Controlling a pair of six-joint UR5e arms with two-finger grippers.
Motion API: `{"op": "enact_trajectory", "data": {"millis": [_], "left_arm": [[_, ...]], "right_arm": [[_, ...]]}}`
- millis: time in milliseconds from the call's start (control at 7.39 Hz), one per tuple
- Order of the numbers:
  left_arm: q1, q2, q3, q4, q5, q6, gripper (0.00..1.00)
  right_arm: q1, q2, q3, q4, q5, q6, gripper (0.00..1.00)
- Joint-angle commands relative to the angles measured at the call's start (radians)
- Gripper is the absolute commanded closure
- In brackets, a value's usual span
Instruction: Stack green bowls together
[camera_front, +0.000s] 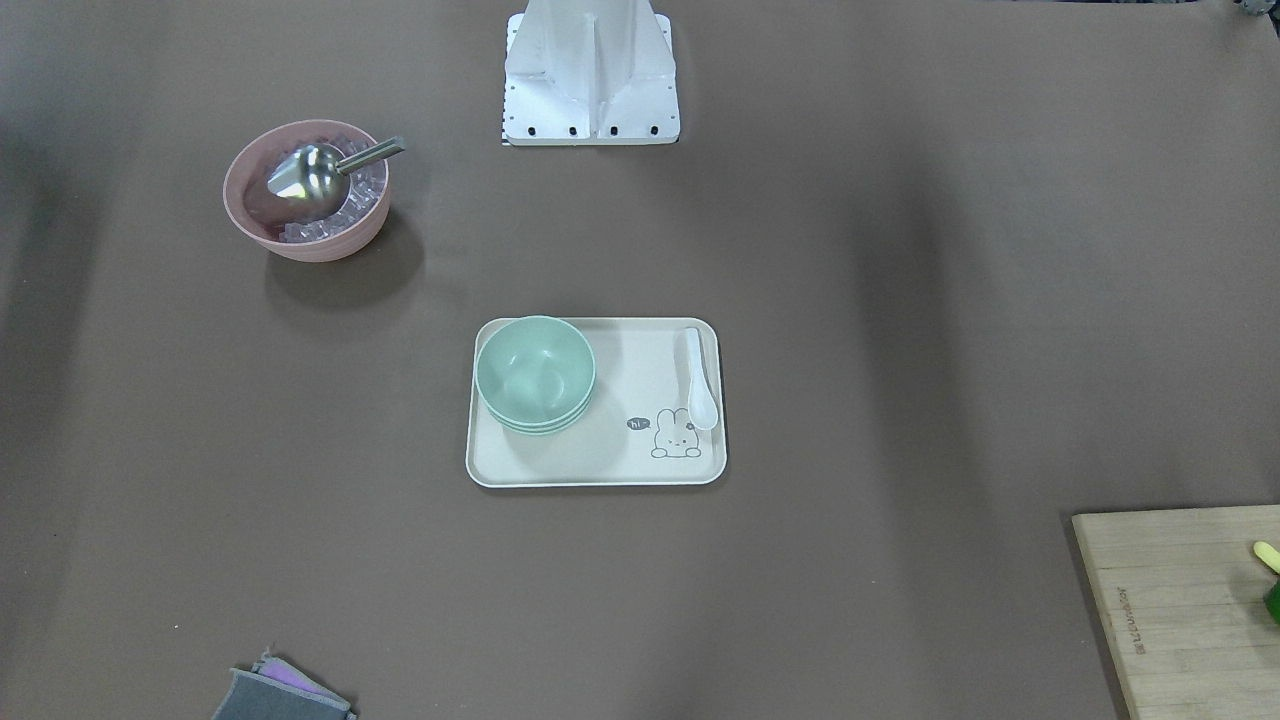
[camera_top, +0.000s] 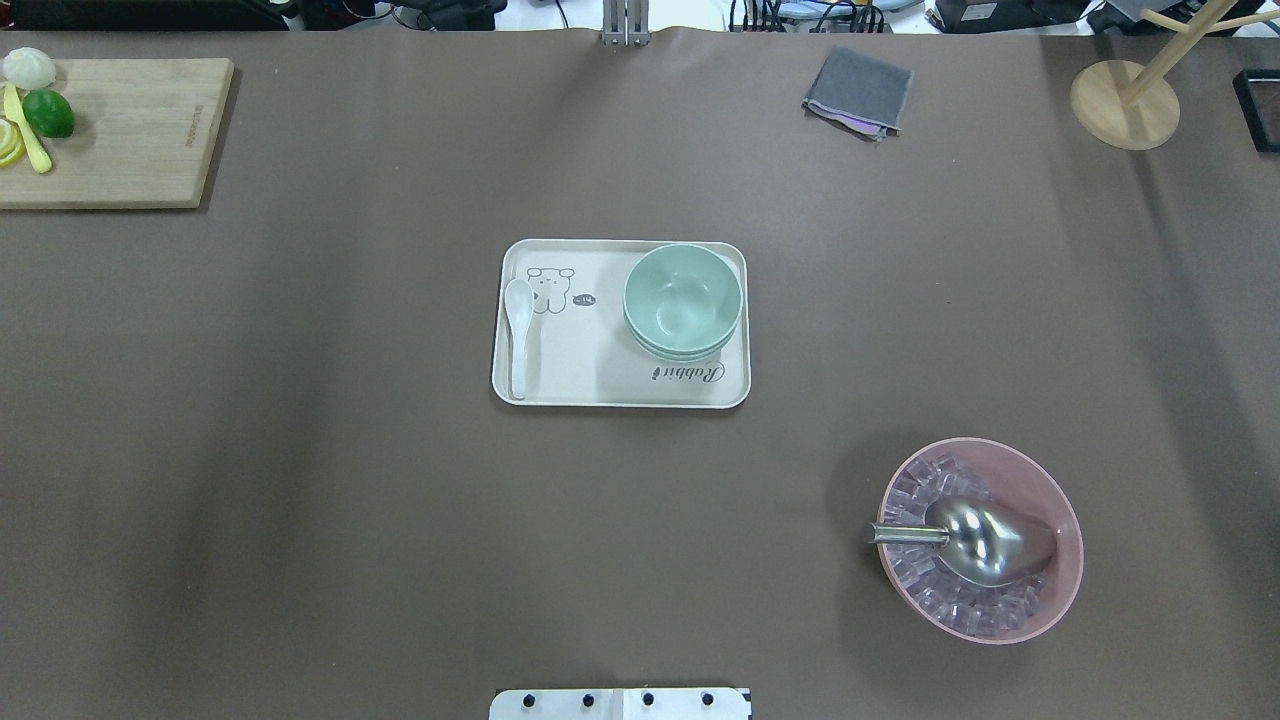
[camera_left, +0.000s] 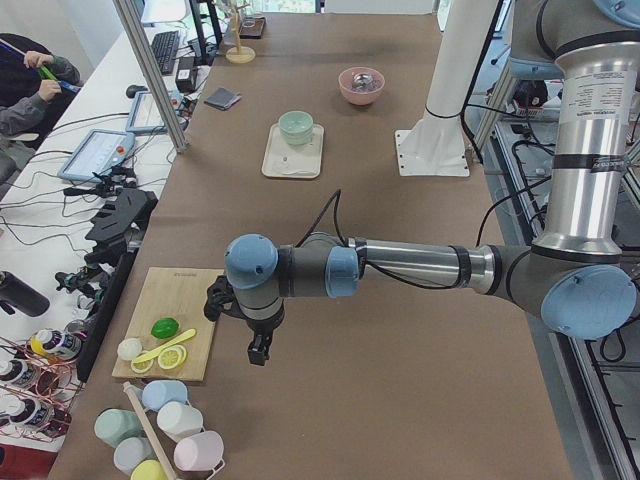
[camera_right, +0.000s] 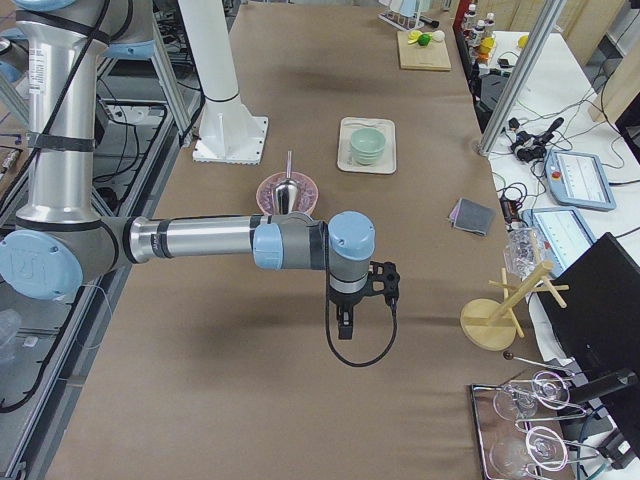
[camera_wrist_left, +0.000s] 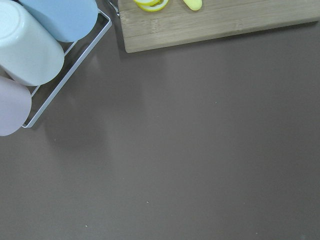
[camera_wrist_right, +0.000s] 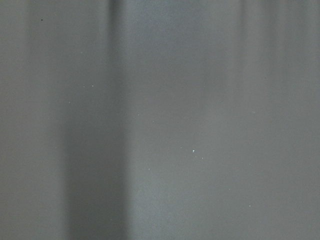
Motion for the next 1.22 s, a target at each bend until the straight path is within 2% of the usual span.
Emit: {"op": "enact_trajectory", "data": {"millis": [0, 270, 406, 1082], "left_arm": [[-0.001, -0.003, -0.013, -0.038, 0.002, 0.002, 0.01], [0.001, 0.038, 0.051, -0.24, 0.002, 0.002, 0.01], [0.001, 0.036, 0.067, -0.268, 0.0, 0.0, 0.01], [0.001, 0.023, 0.049, -0.258, 0.007, -0.004, 0.01]], "right_arm": [[0.0, 0.003, 0.003, 0.002, -0.005, 0.002, 0.0], [0.0, -0.002, 0.003, 0.002, -0.007, -0.001, 0.0], [0.0, -0.002, 0.003, 0.002, -0.007, -0.001, 0.0], [0.0, 0.002, 0.003, 0.002, -0.005, 0.006, 0.0]]}}
